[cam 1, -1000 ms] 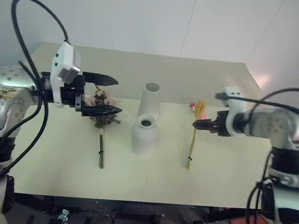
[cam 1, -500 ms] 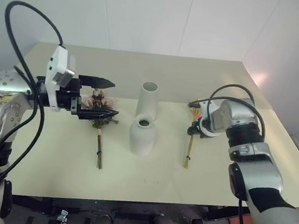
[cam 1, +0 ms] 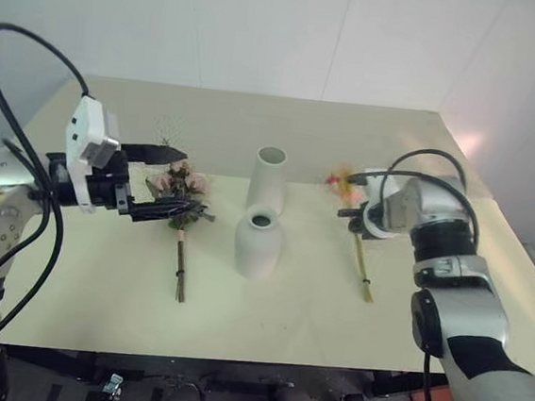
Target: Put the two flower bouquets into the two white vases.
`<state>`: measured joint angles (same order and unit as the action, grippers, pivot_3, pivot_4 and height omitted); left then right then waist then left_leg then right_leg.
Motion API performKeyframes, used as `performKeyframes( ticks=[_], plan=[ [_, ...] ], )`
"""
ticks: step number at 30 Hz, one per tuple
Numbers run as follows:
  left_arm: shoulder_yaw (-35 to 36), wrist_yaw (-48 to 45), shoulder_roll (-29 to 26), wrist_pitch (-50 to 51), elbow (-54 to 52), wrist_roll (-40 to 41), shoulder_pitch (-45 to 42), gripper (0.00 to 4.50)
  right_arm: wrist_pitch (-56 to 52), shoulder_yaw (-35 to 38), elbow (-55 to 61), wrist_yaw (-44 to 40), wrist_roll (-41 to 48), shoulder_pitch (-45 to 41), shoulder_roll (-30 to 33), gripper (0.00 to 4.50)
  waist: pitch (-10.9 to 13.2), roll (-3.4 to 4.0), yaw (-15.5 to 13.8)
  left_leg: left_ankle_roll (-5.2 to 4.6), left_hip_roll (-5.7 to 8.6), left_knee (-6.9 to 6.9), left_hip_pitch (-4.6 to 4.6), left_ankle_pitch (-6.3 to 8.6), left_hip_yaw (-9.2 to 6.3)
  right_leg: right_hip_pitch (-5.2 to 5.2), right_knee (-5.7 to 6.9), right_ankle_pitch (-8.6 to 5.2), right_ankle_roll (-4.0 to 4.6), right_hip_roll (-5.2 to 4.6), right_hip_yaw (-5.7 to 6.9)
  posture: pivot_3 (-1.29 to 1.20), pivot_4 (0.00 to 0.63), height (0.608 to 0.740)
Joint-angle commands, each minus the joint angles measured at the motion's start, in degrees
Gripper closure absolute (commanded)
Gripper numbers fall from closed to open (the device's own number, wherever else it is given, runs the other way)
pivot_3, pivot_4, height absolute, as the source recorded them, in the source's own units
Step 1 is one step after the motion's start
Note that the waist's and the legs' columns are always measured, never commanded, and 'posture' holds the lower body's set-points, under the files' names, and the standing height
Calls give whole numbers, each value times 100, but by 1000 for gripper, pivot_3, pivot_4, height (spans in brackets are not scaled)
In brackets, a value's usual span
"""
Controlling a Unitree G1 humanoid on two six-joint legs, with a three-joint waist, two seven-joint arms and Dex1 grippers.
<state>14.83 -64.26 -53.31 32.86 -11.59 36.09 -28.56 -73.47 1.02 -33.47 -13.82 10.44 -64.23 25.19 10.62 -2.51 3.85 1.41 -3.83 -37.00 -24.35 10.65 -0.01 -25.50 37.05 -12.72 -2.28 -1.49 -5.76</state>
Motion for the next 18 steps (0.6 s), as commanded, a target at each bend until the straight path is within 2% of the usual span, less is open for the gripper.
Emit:
performKeyframes(
  ticks=[1, 4, 6, 13, 18],
  plan=[
    [311, 187, -107, 59, -170, 96, 84, 0, 685, 654, 1077, -119, 187, 272, 291, 4487, 0, 0, -5, 0, 0, 0, -1, 0, -1, 1, -3, 0, -1, 0, 1, 0, 150, 740],
    [366, 257, -128, 126, -155, 118, 186, 0, 1436, 1641, 1752, 13, 697, 333, -51, 4487, 0, 0, 37, 0, -1, 0, 6, 0, 0, 3, 1, 0, -1, 1, 0, 0, 150, 740],
    [390, 294, -160, 200, -82, 131, 176, 0, 2064, 1955, 2210, -79, 964, 322, -312, 4487, 1, 1, 107, 0, -4, 1, 13, 0, 0, 2, 7, 2, -3, 8, -5, 0, 150, 740],
    [221, 215, -386, 350, 200, 46, 8, 0, 3601, 1647, 3064, -555, 1353, 253, -986, 4487, 2, 3, 172, 0, -9, 5, 14, 0, -7, 3, 7, 2, -2, 13, -3, 0, 150, 740],
    [181, 183, -498, 454, 244, 70, -116, 0, 4495, 1239, 2985, -794, 1332, 185, -1431, 4487, 3, 5, 172, 0, -9, 5, 13, 0, -7, 2, 8, 2, -1, 12, -1, 0, 150, 740]
  ],
)
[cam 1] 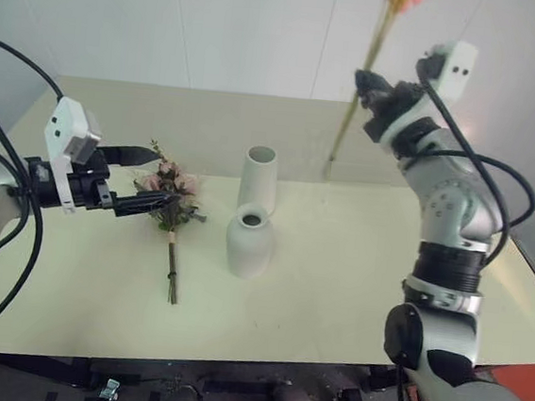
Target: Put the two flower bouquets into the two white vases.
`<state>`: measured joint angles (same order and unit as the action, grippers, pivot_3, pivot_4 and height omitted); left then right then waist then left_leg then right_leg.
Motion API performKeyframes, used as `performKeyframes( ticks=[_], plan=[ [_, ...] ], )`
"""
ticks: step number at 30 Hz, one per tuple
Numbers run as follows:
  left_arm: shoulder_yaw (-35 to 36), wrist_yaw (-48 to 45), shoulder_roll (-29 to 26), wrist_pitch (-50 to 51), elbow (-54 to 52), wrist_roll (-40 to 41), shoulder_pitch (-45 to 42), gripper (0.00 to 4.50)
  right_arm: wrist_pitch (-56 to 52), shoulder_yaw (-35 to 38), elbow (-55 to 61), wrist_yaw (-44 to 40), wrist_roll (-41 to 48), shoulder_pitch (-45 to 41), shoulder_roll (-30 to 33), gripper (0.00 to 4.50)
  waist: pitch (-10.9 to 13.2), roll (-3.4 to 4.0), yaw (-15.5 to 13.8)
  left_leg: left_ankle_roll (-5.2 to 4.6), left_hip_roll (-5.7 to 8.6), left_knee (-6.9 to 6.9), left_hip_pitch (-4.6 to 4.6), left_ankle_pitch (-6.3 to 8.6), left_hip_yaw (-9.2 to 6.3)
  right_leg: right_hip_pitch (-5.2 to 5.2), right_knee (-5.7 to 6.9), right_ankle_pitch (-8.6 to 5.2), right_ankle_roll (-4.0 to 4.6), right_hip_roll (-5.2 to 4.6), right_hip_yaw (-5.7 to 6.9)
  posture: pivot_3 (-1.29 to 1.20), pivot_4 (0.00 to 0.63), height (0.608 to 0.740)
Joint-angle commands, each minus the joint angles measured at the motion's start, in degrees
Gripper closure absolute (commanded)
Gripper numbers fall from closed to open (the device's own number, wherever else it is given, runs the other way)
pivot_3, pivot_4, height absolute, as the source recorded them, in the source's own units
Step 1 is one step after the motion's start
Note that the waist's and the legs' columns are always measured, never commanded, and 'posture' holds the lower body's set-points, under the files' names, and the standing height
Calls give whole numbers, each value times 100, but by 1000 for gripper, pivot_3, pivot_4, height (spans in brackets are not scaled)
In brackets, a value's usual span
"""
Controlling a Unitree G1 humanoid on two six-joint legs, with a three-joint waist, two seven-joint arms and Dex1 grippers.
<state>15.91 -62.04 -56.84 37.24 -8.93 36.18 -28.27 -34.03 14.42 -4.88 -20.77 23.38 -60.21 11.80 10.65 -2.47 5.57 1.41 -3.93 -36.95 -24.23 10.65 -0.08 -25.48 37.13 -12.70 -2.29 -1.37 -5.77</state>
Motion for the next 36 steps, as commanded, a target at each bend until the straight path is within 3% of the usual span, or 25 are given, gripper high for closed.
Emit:
performKeyframes(
  ticks=[1, 19, 28, 32, 36],
  plan=[
    [70, -46, -150, 11, -7, 47, -154, 0, 729, -186, 15, -108, -12, -257, -164, 4487, 0, 0, -1, 0, 0, 0, 0, 0, 0, 0, 0, 0, 0, 0, 0, 0, 150, 740],
    [129, -64, -262, 112, -193, 102, -45, 0, 3127, -710, -2207, -350, -499, -941, -879, 4487, 2, 3, 1, 0, -1, 0, -1, 0, 0, -2, 0, 22, 38, 0, 2, 0, 150, 740],
    [193, 39, -150, 108, -320, 141, 123, 0, 3507, -1012, -2641, -654, -783, -527, -937, 4487, 2, 4, 1, 0, -1, 0, -1, 0, 0, -1, 0, 24, 41, -1, 2, 0, 150, 740],
    [219, 108, -123, 134, -430, 199, 248, 0, 3553, -1195, -2485, -739, -909, -164, -974, 3498, 2, 4, 1, 0, -1, 0, 0, 0, 0, -1, 1, 24, 41, 0, 3, 0, 150, 740],
    [174, 11, -218, 135, -341, 185, 228, 0, 3458, -1309, -2101, -865, -896, 153, -957, 2095, 3, 4, 1, 0, -1, 0, -1, 0, -1, -2, 2, 24, 41, 0, 3, 0, 150, 740]
  ],
)
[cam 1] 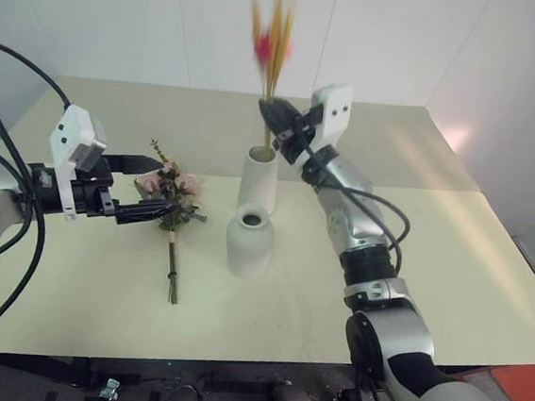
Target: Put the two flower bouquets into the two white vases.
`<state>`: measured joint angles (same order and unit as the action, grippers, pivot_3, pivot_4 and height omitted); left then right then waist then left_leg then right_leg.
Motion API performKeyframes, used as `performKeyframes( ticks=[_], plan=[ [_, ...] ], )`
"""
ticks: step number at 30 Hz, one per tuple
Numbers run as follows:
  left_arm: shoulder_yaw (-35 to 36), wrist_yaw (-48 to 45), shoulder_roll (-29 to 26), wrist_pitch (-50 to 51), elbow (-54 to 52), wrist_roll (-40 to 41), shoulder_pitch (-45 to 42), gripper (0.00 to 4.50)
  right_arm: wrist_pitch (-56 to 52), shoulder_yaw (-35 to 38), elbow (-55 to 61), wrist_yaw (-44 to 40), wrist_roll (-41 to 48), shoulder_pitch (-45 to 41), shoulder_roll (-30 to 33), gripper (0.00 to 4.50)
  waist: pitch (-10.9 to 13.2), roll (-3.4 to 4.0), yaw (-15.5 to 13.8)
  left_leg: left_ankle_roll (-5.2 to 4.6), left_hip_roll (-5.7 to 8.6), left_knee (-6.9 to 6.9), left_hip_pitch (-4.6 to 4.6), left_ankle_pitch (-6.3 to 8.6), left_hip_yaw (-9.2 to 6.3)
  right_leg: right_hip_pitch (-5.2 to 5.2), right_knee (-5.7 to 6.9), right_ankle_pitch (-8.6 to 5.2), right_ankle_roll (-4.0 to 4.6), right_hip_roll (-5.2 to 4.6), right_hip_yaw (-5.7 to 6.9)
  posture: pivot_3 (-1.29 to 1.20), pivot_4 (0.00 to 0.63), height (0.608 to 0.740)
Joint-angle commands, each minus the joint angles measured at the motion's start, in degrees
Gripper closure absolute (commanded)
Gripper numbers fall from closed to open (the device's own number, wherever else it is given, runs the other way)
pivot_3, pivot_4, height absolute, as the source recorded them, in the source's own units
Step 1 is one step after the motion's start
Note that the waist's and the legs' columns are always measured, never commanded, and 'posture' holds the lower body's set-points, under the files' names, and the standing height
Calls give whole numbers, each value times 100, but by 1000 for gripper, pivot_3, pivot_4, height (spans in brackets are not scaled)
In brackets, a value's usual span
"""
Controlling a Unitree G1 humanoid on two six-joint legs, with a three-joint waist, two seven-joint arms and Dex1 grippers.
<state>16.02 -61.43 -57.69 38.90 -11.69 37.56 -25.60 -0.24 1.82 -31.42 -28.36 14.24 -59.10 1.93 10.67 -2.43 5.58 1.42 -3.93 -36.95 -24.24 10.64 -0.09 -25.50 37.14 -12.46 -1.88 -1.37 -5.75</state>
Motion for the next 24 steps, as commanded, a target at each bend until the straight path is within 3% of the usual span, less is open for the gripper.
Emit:
performKeyframes(
  ticks=[1, 6, 11, 16, 20, 24],
  plan=[
    [127, -57, -134, -48, -21, 22, -67, 0, 43, -65, 669, -138, 27, 133, 58, 1762, 0, 0, 0, 0, 0, 0, -1, 0, 0, -1, 0, 0, 0, 0, 0, 0, 150, 740],
    [7, 57, -106, 33, 71, -50, -132, 0, -569, -194, 1564, -459, 120, 616, 492, 32, 0, 0, -15, 0, 0, 0, 0, 0, 0, 1, 0, 0, 0, 0, 0, 0, 150, 740],
    [-229, 244, -172, 216, 189, -272, -190, 0, -1957, -107, 3056, -1129, 663, 1189, 1560, 32, 0, 0, -140, 0, 2, -2, -2, 0, 1, 3, -3, -2, -1, -3, 2, 0, 150, 740],
    [-525, 310, -210, 167, 396, -631, -179, 0, -3258, 177, 4216, -2380, 1631, 1768, 3176, 32, 1, 2, -180, 0, 1, -1, 3, 0, 1, 4, -2, -26, -37, -2, 2, 0, 150, 740],
    [-1036, 508, -316, 573, 476, -1041, -297, 0, -3550, 326, 4672, -3216, 1980, 2306, 4284, 32, 1, 0, -209, 0, 2, -2, 8, 0, 3, 13, -5, -31, -36, -3, 2, 0, 150, 740],
    [-1891, 823, -215, 1627, 651, -1393, -923, 0, -3374, 443, 4858, -4089, 2065, 2779, 5174, 32, 1, 0, -219, 0, 4, -3, 19, 0, 2, 21, -2, -31, -38, -2, 1, 0, 150, 740]
  ],
)
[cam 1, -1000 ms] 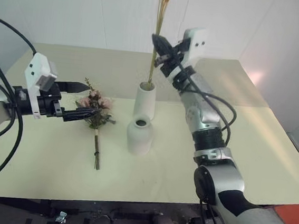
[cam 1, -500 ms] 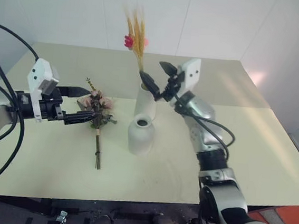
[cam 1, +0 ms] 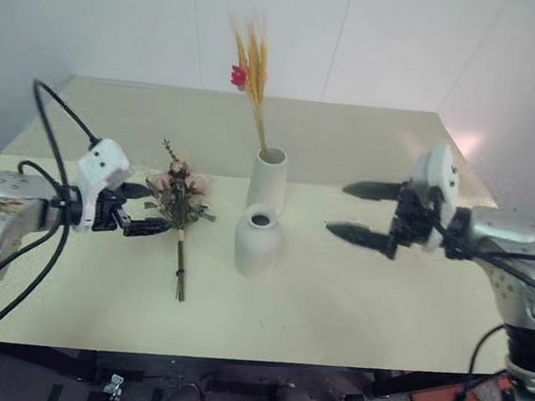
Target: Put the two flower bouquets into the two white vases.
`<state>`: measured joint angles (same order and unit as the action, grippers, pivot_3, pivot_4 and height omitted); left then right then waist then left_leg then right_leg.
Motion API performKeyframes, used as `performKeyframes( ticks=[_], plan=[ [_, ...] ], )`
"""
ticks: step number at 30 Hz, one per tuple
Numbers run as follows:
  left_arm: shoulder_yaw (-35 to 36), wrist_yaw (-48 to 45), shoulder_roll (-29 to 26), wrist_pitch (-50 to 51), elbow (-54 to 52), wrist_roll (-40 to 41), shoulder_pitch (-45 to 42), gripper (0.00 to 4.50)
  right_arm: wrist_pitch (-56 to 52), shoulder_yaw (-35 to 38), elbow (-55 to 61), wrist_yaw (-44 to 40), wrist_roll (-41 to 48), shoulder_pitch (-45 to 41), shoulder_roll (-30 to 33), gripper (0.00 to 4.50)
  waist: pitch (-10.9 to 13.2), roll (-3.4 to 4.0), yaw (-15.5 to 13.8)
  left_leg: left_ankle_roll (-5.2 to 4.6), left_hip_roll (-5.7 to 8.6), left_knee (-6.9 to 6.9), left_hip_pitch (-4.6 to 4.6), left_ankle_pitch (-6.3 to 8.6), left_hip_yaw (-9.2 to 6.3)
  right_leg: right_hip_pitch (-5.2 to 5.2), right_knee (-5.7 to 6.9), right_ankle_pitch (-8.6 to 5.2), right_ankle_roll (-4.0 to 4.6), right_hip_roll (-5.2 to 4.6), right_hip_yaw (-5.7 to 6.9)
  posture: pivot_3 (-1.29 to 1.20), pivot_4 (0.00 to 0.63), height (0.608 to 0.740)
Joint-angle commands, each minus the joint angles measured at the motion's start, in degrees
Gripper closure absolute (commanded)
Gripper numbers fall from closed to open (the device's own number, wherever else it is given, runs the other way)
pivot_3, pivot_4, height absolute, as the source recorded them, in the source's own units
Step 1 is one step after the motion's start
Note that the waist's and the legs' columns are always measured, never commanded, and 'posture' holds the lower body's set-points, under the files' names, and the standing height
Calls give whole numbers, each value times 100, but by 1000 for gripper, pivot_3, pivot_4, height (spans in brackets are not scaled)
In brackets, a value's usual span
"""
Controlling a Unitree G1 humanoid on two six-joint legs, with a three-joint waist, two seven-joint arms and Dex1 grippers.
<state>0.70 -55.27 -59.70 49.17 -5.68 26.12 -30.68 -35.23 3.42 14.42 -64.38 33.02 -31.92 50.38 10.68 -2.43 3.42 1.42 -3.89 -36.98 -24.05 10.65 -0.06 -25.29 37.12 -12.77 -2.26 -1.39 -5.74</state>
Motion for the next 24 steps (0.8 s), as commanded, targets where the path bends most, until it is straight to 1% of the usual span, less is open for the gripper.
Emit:
performKeyframes(
  ticks=[1, 5, 8, 11, 14, 17, 20, 21, 24],
  plan=[
    [-569, 266, 60, 825, 115, -330, -592, 0, 130, 307, 311, -592, 228, 105, 435, 32, 0, 0, -6, 0, 1, -1, 1, 0, 0, 1, -1, 0, 0, 0, 0, 0, 150, 740],
    [-1145, 518, 514, 1400, 423, -576, -1155, 0, 145, 392, 488, -881, 358, 235, 696, 32, 0, -1, 11, 0, 2, -4, 2, 0, -1, 4, -1, 0, -2, 1, -1, 0, 150, 740],
    [-1476, 686, 795, 1687, 683, -773, -1415, 0, 164, 487, 540, -1033, 375, 372, 829, 32, 0, -2, 11, 0, 2, -4, -2, 0, -2, 2, -2, -1, -3, 2, -1, 0, 150, 740],
    [-1660, 921, 1071, 1957, 931, -937, -1557, 0, 206, 613, 543, -1128, 341, 542, 964, 32, 0, -2, 0, 0, 5, -5, -3, 0, -3, 2, -2, -1, -3, 0, -1, 0, 150, 740],
    [-1699, 1099, 1333, 2017, 1125, -1045, -1620, 0, 250, 800, 564, -1292, 401, 735, 1096, 32, 0, -2, -38, 0, 6, -9, -2, 0, -3, 4, 0, -1, -3, -1, -1, 0, 150, 740],
    [-1602, 1248, 1549, 1987, 1225, -1105, -1680, 564, 291, 915, 583, -1448, 409, 916, 1224, 0, 0, -2, -76, 0, 6, -11, -1, 0, -5, 5, 2, -1, -3, 0, -1, 0, 150, 740],
    [-1529, 1284, 1588, 1982, 1213, -1101, -1691, 1512, 312, 982, 630, -1468, 449, 1033, 1256, 0, 0, -3, -91, 0, 6, -12, 0, 0, -5, 6, 2, -1, -3, -1, -1, 0, 150, 740],
    [-1488, 1276, 1549, 1973, 1199, -1093, -1674, 1906, 328, 1005, 652, -1469, 457, 1083, 1258, 0, 0, -3, -88, 0, 7, -12, -1, 0, -5, 6, 2, -1, -3, -1, -1, 0, 150, 740],
    [-1338, 1293, 1486, 1994, 1187, -1063, -1643, 2855, 345, 1070, 676, -1469, 482, 1178, 1287, 0, 0, -3, -92, 0, 6, -12, -1, 0, -5, 6, 2, -1, -3, -1, -1, 0, 150, 740]
  ],
)
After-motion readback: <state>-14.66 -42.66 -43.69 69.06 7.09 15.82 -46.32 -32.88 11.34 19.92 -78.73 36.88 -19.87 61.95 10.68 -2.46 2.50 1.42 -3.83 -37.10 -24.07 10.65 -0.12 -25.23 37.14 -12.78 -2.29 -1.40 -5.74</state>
